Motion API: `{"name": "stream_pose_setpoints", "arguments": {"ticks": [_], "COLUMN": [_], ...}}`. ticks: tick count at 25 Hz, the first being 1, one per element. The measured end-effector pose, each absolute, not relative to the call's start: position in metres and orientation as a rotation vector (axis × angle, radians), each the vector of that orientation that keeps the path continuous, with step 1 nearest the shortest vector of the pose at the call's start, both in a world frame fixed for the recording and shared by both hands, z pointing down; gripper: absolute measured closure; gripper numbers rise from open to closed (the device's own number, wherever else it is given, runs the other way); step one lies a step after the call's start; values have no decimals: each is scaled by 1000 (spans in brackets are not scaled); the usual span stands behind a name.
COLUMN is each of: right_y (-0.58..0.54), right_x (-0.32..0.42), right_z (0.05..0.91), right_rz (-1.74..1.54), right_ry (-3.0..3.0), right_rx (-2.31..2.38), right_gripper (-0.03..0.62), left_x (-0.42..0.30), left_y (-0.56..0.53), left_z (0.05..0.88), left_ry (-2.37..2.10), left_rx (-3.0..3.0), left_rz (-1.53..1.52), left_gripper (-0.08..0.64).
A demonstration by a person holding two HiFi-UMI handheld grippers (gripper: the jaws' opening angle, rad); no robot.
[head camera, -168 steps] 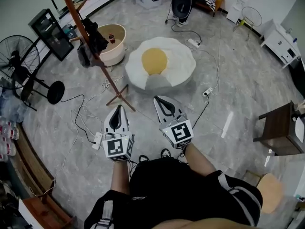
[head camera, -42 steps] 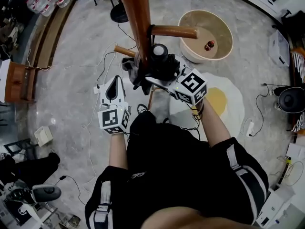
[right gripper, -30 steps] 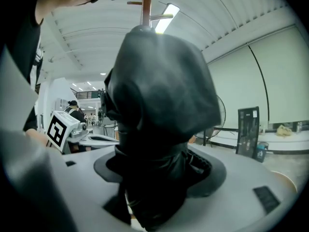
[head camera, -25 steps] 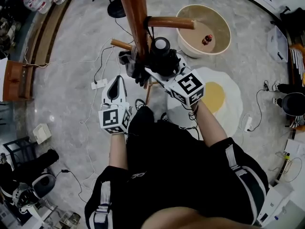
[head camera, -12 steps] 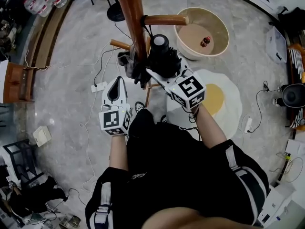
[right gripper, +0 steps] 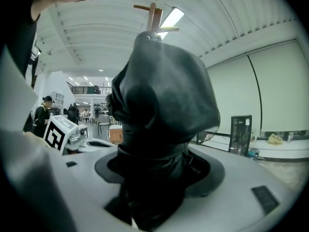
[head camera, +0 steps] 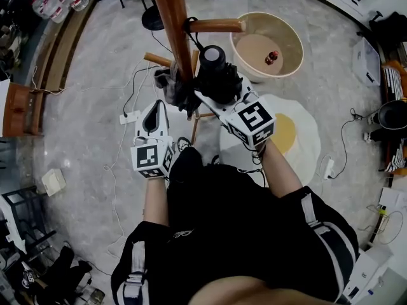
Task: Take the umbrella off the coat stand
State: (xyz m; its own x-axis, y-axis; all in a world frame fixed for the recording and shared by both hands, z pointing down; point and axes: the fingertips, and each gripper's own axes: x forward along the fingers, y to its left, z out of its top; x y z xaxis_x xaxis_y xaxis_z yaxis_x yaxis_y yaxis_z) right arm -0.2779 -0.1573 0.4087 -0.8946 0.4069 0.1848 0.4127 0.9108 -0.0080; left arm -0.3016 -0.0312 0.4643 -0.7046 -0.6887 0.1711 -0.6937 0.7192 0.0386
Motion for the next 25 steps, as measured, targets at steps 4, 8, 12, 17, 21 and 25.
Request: {"name": "stream_pose_setpoints", "arguments": {"ticks": [4,8,12,17,21,25], "right_y": [-159,-162,-164,-168,-171,-173], "right_x": [-278,-276,-273,-267,-263,-259], "right_z": [402,399,394,385,377,370], "right_rz": [-53,-48,-42,-39,-38,-38], "right_ry": [-2902,-2911,-2924,-2947,-2968,-2987], "right_rx": [-630,-635,-643,-646,-643,-635], "right_gripper": [295,296,296,296,296,296], "left_x": [-300,-300,-300,-295,-293,-291], "left_y": [-35,-38,-41,-46,-47,-47], "left_z": [461,459,457,456,454,452], "left_ry": [-2757,-2762,-2764,-2768,-2771,-2776], "left_rx": [1125,1127,1127,1138,1143,1144], "left_rz": [46,52,57,60,66,69], "left_gripper": [560,560,560,560,560,560]}}
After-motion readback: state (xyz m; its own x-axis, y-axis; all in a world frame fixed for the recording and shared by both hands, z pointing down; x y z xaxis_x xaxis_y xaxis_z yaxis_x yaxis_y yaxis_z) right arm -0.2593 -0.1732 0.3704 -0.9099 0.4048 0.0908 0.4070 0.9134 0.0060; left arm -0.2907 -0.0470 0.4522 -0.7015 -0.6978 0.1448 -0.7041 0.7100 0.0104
